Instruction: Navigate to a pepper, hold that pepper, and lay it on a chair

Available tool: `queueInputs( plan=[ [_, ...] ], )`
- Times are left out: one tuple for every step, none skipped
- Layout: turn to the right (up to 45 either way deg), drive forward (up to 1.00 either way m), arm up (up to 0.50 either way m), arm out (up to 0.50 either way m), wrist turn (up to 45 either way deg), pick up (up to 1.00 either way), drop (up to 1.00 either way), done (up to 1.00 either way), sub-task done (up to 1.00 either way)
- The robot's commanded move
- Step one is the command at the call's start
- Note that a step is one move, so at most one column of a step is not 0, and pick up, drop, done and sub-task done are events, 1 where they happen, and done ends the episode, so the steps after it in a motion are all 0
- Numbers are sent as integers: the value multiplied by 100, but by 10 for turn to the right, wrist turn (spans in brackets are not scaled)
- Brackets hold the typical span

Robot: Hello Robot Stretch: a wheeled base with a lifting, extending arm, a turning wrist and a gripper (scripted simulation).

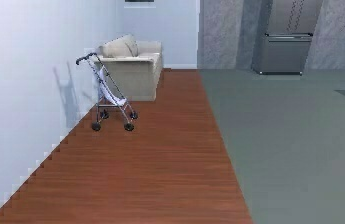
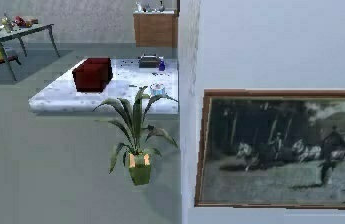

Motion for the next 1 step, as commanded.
queueInputs(
  plan=[
    [360,0,0,0,0,0,0,0,0]
  ],
)
